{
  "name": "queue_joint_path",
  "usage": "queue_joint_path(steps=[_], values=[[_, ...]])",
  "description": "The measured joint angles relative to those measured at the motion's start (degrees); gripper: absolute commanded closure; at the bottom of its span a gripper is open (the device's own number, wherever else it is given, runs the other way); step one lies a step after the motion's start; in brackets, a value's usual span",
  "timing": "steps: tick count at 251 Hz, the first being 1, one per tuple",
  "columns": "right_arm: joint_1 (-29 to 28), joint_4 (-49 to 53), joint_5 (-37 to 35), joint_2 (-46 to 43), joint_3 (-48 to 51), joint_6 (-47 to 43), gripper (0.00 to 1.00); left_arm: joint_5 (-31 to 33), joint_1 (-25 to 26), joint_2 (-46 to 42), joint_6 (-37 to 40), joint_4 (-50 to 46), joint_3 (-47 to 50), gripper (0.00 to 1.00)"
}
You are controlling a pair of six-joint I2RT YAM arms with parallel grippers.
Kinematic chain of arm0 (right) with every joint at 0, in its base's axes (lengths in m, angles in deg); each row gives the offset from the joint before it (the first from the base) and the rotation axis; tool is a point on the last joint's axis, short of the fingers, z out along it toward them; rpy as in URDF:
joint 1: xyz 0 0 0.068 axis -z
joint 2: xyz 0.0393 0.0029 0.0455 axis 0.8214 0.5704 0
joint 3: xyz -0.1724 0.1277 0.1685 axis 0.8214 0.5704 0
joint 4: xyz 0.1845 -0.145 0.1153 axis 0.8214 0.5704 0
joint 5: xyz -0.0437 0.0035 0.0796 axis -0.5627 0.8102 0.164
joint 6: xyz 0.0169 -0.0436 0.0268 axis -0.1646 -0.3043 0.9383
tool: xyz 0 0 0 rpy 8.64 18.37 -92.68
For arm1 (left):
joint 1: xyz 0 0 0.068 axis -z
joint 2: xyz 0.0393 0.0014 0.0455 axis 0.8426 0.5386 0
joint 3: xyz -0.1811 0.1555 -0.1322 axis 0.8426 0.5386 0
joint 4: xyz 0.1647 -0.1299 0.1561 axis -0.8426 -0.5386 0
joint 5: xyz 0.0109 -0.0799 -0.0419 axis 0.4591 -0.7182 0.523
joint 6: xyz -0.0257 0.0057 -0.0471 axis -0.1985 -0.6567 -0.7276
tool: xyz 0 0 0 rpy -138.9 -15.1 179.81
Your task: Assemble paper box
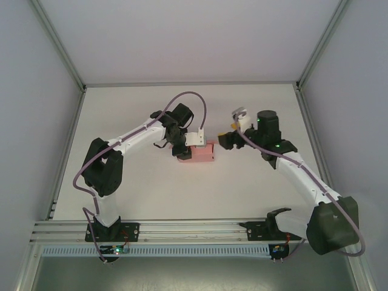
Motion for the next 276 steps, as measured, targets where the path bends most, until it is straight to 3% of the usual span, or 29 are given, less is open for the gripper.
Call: queue_joint_path(steps=[80,100,191,221,276], values=[[-2.43,3.43,0.46,10.23,-0.81,-2.47,0.39,-0.35,-0.04,1.57,-0.07,-1.62,-1.77,0.61],[-2.95,3.98,0.85,12.0,-1.38,-2.75,0.47,-0.44,-0.04,2.51,-0.09,-2.54,-2.99,0.58],[-3.67,5.46,-3.43,14.38,-5.31,-2.32,0.48,-0.44,-0.04,4.98,-1.33,-3.89,-5.88,0.56],[-3.72,8.41,-4.55,15.3,-7.43,-3.3,0.58,-0.44,-0.04,5.01,-1.62,-3.82,-5.9,0.56],[-4.31,12.83,-4.5,16.09,-9.11,-4.2,0.85,-0.44,-0.04,5.44,-2.03,-4.0,-6.36,0.56]])
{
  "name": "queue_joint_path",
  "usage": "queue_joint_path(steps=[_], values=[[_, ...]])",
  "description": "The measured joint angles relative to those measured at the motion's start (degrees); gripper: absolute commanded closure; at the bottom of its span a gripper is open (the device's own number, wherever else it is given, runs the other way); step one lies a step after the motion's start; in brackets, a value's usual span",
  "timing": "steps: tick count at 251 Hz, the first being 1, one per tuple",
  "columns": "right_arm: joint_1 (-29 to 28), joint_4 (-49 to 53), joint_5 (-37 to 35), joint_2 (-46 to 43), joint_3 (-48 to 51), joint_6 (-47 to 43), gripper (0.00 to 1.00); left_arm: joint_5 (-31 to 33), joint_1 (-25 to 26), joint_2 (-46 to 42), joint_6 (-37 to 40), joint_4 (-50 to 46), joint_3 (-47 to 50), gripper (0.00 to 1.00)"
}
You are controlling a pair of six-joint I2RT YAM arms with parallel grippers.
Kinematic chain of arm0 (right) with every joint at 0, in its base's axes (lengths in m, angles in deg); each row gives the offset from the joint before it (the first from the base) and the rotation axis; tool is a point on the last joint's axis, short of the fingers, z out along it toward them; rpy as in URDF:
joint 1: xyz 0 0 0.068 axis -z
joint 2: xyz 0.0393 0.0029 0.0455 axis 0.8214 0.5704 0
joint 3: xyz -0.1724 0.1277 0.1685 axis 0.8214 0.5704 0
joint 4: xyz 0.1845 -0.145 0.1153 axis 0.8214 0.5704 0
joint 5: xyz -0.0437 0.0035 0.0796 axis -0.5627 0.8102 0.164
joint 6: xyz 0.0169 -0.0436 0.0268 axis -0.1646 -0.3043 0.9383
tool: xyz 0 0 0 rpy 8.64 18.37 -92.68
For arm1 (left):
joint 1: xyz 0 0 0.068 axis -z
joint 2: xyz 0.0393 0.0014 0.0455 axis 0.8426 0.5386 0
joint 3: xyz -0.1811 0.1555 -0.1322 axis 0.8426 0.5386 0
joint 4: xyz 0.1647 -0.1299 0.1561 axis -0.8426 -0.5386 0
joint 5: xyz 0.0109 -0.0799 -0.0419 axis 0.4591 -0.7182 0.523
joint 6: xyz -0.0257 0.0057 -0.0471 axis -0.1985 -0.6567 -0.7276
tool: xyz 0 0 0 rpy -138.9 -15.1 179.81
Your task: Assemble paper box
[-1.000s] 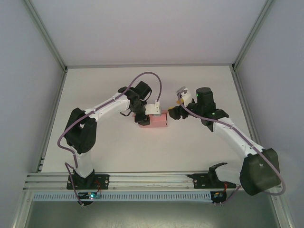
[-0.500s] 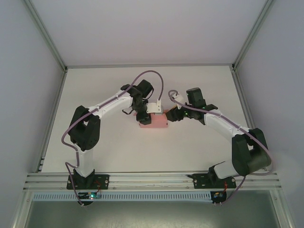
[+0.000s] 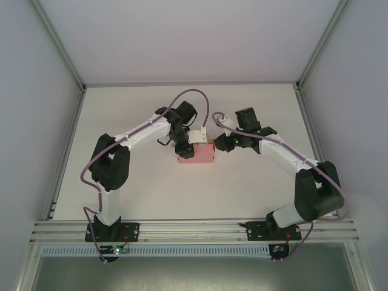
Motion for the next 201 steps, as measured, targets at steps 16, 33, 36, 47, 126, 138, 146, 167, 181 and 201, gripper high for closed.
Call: queue_joint_path(steps=[16,33,36,47,126,138,146,167,181,201], values=[[-0.11,0.44,0.13,0.0,-0.07,0.96,0.9,-0.09,0.0,0.26,-0.22,-0.04,-0.42,0.56],[-0.5,0.7,-0.31,0.0,-0.37,2.91,0.97,-0.22,0.0,0.48,-0.42,-0.15,-0.7,0.56],[-0.57,0.72,-0.42,0.0,-0.39,3.58,0.97,-0.22,0.0,0.48,-0.46,-0.15,-0.7,0.56],[-1.03,0.83,-0.92,-0.02,-0.66,5.9,1.0,-0.26,0.0,0.48,-0.66,-0.15,-0.72,0.56],[-4.63,-3.06,-7.43,-0.92,0.7,29.35,1.0,-0.44,-0.2,1.14,-2.93,-0.72,-1.62,0.55],[-5.05,-4.85,-8.28,-1.51,1.88,32.79,1.0,-0.44,-0.26,1.42,-3.32,-1.09,-2.05,0.55],[-5.4,-6.03,-8.96,-1.95,2.67,35.21,1.0,-0.44,-0.26,1.57,-3.56,-1.29,-2.29,0.55],[-6.27,-7.87,-10.56,-2.56,3.74,40.13,1.0,-0.42,-0.26,1.84,-4.04,-1.64,-2.73,0.55],[-6.49,-8.37,-10.8,-2.56,3.82,43.04,1.0,-0.35,-0.26,1.92,-4.39,-1.68,-2.8,0.55],[-6.62,-8.59,-10.32,-2.47,3.82,46.86,1.0,-0.24,-0.33,2.03,-4.81,-1.79,-2.95,0.55]])
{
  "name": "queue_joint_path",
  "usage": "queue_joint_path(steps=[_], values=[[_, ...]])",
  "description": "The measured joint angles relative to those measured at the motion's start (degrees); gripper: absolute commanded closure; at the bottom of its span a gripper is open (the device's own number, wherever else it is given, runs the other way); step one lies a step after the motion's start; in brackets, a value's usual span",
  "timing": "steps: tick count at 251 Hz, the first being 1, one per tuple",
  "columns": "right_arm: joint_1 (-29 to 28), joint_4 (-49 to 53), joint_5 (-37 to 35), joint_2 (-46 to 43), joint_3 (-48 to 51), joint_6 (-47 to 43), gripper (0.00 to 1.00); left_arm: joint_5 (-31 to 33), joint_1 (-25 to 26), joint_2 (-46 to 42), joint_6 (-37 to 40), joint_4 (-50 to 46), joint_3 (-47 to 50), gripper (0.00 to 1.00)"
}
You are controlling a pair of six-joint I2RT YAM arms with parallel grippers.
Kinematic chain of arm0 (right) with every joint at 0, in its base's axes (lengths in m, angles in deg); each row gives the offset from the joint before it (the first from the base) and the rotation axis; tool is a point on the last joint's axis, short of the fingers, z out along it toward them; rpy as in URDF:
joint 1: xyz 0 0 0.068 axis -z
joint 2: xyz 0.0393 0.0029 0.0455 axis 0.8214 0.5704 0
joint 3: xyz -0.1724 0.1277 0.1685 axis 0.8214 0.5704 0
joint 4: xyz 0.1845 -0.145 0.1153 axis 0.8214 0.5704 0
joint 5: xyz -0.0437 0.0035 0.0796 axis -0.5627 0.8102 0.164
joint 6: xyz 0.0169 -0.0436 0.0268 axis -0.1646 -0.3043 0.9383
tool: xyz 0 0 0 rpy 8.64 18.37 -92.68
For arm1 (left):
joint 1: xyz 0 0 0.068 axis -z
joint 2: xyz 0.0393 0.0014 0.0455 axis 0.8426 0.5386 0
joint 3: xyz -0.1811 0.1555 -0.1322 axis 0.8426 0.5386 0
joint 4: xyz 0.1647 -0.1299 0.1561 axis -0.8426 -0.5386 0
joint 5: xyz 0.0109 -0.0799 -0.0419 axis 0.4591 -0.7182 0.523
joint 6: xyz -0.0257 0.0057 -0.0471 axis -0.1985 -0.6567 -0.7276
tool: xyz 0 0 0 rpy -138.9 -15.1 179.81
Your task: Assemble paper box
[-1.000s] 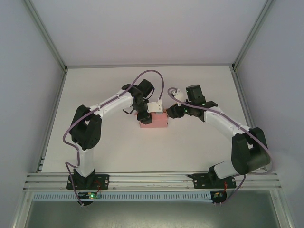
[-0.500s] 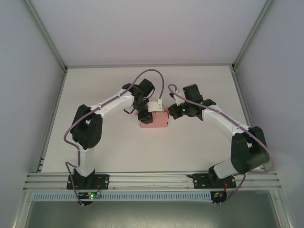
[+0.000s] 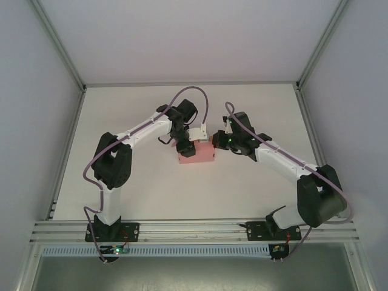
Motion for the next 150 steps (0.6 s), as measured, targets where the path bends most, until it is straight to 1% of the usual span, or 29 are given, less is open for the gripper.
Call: queue_joint_path(steps=[33,58,83,111,150], values=[[-0.02,-0.13,1.7,0.96,-0.85,4.17,1.0,0.61,-0.04,0.15,-0.46,-0.74,-0.35,0.55],[-0.02,1.42,2.38,1.95,-2.43,4.37,1.0,1.01,-0.07,0.17,-0.63,-1.22,-0.44,0.55],[-0.13,3.23,1.62,2.25,-3.3,1.6,1.0,1.05,-0.07,0.17,-0.63,-1.22,-0.46,0.55],[-0.52,3.21,-0.13,2.25,-3.17,-3.54,1.0,1.07,-0.07,0.17,-0.66,-1.22,-0.46,0.54],[-1.42,-2.64,-4.17,1.03,0.55,-10.23,1.0,1.09,-0.07,0.33,-0.9,-1.07,-0.7,0.54]])
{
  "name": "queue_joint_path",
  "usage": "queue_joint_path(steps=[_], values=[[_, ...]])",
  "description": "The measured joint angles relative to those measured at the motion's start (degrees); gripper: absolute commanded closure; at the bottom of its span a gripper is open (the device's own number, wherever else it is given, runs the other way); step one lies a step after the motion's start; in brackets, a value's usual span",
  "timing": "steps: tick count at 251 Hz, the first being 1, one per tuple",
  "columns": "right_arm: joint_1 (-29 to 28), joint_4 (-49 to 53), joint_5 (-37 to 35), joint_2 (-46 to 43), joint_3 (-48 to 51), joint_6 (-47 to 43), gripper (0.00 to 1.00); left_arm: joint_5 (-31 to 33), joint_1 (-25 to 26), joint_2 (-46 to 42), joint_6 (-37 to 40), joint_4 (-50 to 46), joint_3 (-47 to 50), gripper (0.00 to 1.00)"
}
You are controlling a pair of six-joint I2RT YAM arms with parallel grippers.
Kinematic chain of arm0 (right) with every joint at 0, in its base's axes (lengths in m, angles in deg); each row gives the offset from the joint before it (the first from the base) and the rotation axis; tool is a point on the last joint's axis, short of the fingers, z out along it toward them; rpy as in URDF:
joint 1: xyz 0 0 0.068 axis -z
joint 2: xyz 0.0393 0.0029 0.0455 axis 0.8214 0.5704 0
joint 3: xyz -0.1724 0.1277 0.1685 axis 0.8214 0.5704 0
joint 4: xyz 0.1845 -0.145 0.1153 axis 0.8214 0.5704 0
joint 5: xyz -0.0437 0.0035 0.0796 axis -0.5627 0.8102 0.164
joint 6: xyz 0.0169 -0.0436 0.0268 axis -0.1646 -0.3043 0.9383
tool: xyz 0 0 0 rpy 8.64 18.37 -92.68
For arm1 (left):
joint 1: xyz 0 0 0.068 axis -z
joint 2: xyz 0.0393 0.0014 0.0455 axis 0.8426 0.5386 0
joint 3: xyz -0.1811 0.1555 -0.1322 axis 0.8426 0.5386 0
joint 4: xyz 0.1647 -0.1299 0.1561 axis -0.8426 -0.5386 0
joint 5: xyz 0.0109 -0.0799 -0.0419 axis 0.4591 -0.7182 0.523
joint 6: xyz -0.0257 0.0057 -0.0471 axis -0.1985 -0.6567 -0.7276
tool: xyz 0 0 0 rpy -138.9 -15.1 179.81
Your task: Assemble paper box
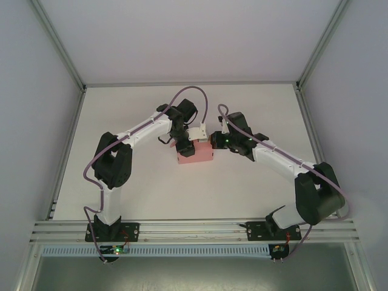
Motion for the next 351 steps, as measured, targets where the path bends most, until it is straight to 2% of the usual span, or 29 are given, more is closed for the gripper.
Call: queue_joint_path(steps=[41,82,136,139,142,146,175,210,285,316,342,351], values=[[-0.7,-6.86,-2.6,-3.58,6.21,-5.35,1.0,-0.46,0.02,0.07,-0.37,0.81,-0.02,0.52],[-1.22,-9.14,-4.02,-5.18,8.59,-9.73,1.0,-0.85,0.07,0.2,-0.98,1.79,0.0,0.51],[-2.69,-11.87,-7.04,-5.46,10.03,-10.19,1.0,-2.32,0.07,0.22,-3.28,2.45,0.0,0.26],[-2.89,-11.85,-7.32,-5.49,10.03,-10.1,1.0,-2.34,0.07,0.22,-3.39,2.49,0.0,0.19],[-2.99,-11.85,-7.61,-5.53,10.03,-10.08,1.0,-2.4,0.07,0.22,-3.74,2.49,0.0,0.04],[-3.17,-11.8,-7.93,-5.55,10.03,-9.99,1.0,-2.45,0.07,0.2,-3.69,2.56,0.0,0.0],[-4.63,-11.08,-11.43,-5.86,10.03,-8.96,1.0,-3.04,0.02,-0.92,-5.97,4.35,0.92,0.0],[-6.54,-10.75,-14.38,-5.97,10.01,-7.63,1.0,-2.89,0.02,-6.71,-11.32,9.62,4.9,0.0],[-8.5,-10.93,-18.84,-5.95,10.03,-4.22,1.0,8.11,-0.39,-21.88,-27.96,20.15,15.85,0.0],[-8.96,-10.75,-19.06,-5.7,9.81,-4.24,1.0,11.21,-0.98,-23.39,-33.35,20.24,21.09,0.3],[-9.2,-10.16,-19.08,-5.33,9.31,-4.31,1.0,12.52,-1.95,-23.37,-36.04,19.98,23.45,0.42],[-9.22,-9.94,-19.08,-5.2,9.07,-4.37,1.0,12.74,-2.25,-23.37,-36.68,19.87,23.71,0.44]])
